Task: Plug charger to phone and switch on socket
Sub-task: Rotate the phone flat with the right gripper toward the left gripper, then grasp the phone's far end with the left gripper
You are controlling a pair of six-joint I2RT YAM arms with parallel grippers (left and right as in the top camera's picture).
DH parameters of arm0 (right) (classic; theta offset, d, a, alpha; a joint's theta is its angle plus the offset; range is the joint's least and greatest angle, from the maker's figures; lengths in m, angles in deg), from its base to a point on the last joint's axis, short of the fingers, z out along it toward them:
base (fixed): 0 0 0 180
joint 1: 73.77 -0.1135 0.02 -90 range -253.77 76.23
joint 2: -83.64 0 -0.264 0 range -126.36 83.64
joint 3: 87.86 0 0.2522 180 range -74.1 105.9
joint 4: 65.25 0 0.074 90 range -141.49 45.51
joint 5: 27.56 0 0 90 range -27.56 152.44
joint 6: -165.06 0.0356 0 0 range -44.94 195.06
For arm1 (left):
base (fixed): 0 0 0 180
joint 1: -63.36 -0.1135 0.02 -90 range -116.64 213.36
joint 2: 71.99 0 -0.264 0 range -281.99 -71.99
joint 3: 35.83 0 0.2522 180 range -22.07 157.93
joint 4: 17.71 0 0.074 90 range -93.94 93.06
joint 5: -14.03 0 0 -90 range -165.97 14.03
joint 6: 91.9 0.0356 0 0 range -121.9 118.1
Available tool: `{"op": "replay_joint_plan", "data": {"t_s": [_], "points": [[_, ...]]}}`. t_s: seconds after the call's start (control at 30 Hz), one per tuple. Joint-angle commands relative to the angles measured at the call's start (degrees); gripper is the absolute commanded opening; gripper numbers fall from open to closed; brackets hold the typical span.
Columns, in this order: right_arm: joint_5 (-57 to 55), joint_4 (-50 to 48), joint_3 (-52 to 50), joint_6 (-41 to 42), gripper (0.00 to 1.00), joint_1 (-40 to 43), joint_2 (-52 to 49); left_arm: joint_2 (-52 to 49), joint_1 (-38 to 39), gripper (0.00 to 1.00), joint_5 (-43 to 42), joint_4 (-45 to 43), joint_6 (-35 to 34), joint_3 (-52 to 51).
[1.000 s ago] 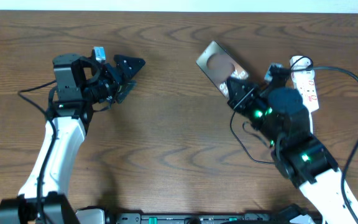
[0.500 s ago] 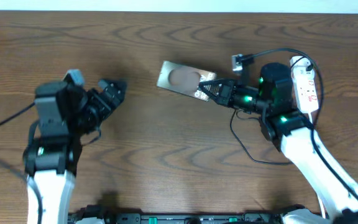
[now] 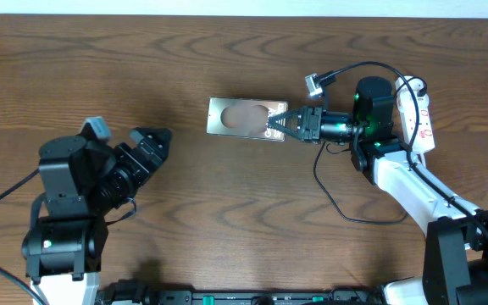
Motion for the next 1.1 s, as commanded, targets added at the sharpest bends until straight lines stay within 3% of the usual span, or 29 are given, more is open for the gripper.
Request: {"op": "replay_joint_plan", "data": {"t_s": [0.0,0.17,0.43,0.63,1.07], "points": [[5.3,-0.9,0.7,0.7,0.01,0.2,0.8,-1.8,2.9,0.98,-2.5,-0.4,-1.5,0.1],[1.7,-0.9,0.7,6.1,0.01,0.0,0.8,-6.4,9.3,0.98,-2.4,-6.1,-5.9,-0.2],[-11.4,-4.6,0.7,24.9,0.01,-3.3,0.8,-16.8,18.8,0.98,3.1,-16.4,-13.8,-0.2],[-17.1,-11.8,0.7,31.6,0.01,-5.6,0.8,-21.4,20.2,0.98,3.1,-18.0,-17.2,-0.2],[-21.8,-11.8,0.7,42.9,0.01,-12.8,0.8,-22.6,20.2,1.0,4.5,-27.4,-21.8,-0.2]]}}
